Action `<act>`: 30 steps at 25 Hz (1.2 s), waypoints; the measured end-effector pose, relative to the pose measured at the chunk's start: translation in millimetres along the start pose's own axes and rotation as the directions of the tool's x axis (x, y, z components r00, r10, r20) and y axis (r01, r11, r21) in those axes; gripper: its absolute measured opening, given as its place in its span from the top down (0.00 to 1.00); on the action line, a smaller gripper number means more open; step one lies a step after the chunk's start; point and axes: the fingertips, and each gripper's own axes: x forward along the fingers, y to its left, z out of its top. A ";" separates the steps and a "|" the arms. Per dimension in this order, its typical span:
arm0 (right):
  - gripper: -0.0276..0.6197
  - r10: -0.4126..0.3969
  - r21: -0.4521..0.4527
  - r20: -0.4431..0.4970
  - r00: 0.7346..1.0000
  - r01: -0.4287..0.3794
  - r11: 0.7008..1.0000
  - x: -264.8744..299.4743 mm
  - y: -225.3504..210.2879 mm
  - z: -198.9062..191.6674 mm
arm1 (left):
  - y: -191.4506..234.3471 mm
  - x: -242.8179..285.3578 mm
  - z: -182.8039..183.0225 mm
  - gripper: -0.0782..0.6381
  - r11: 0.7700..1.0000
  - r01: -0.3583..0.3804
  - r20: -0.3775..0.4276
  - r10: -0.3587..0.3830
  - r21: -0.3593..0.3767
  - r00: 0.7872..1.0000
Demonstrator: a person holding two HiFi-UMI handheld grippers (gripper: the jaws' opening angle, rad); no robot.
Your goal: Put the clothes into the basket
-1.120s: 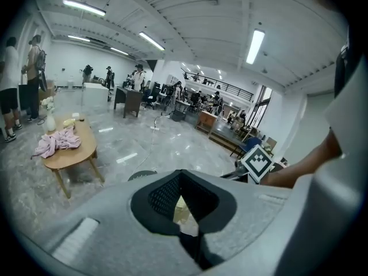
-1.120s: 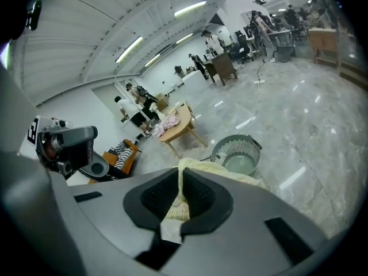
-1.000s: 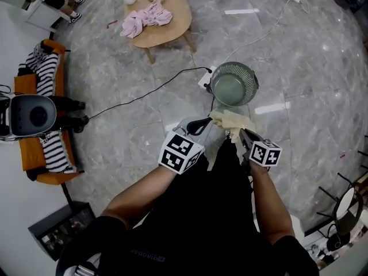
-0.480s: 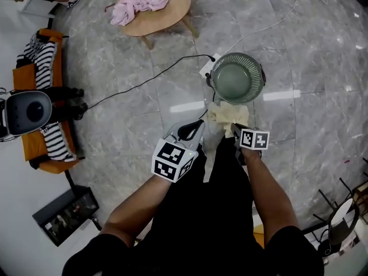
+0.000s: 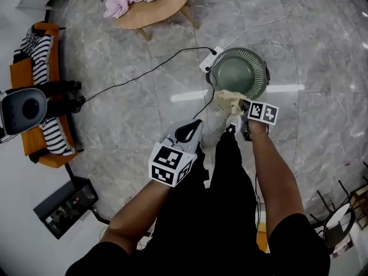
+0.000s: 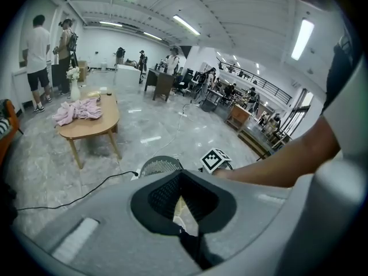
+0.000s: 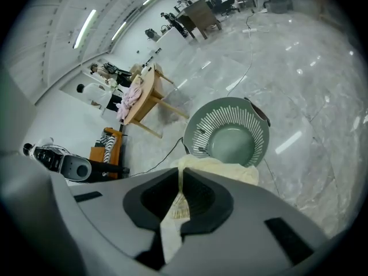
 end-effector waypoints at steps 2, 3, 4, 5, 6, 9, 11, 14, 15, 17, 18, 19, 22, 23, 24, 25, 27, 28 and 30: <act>0.90 -0.019 -0.022 -0.010 1.000 0.019 1.000 9.5 -7.5 11.1 | 0.4 5.1 0.5 0.89 1.000 0.000 -0.001 0.000 -0.007 1.000; 0.90 -0.028 -0.038 -0.015 0.999 0.028 0.999 13.8 -10.8 15.7 | 0.2 6.8 -0.2 0.89 1.000 0.000 -0.004 0.000 -0.009 1.000; 0.90 -0.038 -0.053 -0.019 0.999 0.037 0.998 17.6 -13.9 20.2 | 0.0 8.4 -1.5 0.89 1.000 0.000 -0.008 0.000 -0.010 1.000; 0.90 -0.047 -0.064 -0.022 0.999 0.045 0.997 20.9 -17.0 24.6 | -0.1 10.0 -3.1 0.89 1.000 0.001 -0.013 -0.001 -0.012 1.000; 0.90 -0.054 -0.069 -0.024 0.998 0.052 0.996 23.9 -19.9 28.6 | 0.0 11.3 -4.7 0.89 1.000 0.001 -0.017 -0.001 -0.013 1.000; 0.90 -0.062 -0.053 -0.032 0.998 0.060 0.997 31.3 -25.7 35.3 | 0.8 11.5 -7.2 0.89 1.000 -0.003 -0.025 0.003 -0.021 1.000; 0.90 -0.070 -0.044 -0.033 0.997 0.068 0.997 34.8 -28.6 37.8 | 1.4 10.0 -6.8 0.89 1.000 -0.008 -0.025 0.007 -0.026 1.000; 0.75 -0.090 -0.057 -0.018 0.996 0.089 0.994 35.9 -29.3 44.0 | 3.0 6.0 -5.9 0.89 1.000 -0.012 -0.023 0.012 -0.026 1.000; 0.72 -0.098 -0.067 -0.012 0.995 0.097 0.993 35.4 -28.8 46.2 | 3.8 4.3 -5.9 0.89 1.000 -0.014 -0.022 0.013 -0.026 1.000; 0.69 -0.115 -0.092 -0.006 0.993 0.114 0.989 33.3 -27.9 49.5 | 5.9 0.7 -5.4 0.89 1.000 -0.017 -0.018 0.017 -0.025 1.000; 0.69 -0.122 -0.102 -0.006 0.993 0.121 0.987 31.7 -27.4 50.2 | 6.9 -1.5 -4.6 0.89 1.000 -0.019 -0.014 0.018 -0.025 1.000; 0.69 -0.125 -0.105 -0.005 0.992 0.124 0.987 29.6 -26.5 50.5 | 7.8 -3.9 -3.3 0.89 1.000 -0.019 -0.010 0.019 -0.023 1.000; 0.69 -0.115 -0.086 0.007 0.993 0.115 0.990 20.4 -20.9 48.7 | 9.3 -13.3 1.6 0.89 1.000 -0.019 0.006 0.019 -0.016 1.000; 0.69 -0.109 -0.076 0.014 0.994 0.110 0.991 16.5 -18.4 46.6 | 9.2 -17.2 2.7 0.89 1.000 -0.017 0.012 0.018 -0.014 1.000; 0.69 -0.104 -0.067 0.020 0.994 0.105 0.992 12.0 -15.3 43.8 | 8.8 -21.8 3.5 0.89 1.000 -0.016 0.017 0.016 -0.012 1.000; 0.69 -0.100 -0.059 0.027 0.995 0.102 0.993 6.8 -11.6 40.2 | 8.1 -27.3 4.1 0.89 1.000 -0.014 0.022 0.014 -0.011 1.000; 0.69 -0.094 -0.048 0.037 0.995 0.096 0.994 -4.6 -2.6 31.8 | 5.7 -39.2 4.9 0.89 1.000 -0.010 0.030 0.010 -0.010 0.999; 0.69 -0.092 -0.047 0.045 0.995 0.094 0.994 -10.7 2.2 28.9 | 4.5 -44.5 5.9 0.89 1.000 -0.006 0.036 0.006 -0.008 0.999; 0.71 -0.083 -0.054 0.074 0.994 0.087 0.995 -25.0 13.8 29.9 | 2.5 -52.4 11.1 0.89 1.000 0.005 0.054 -0.005 0.004 0.999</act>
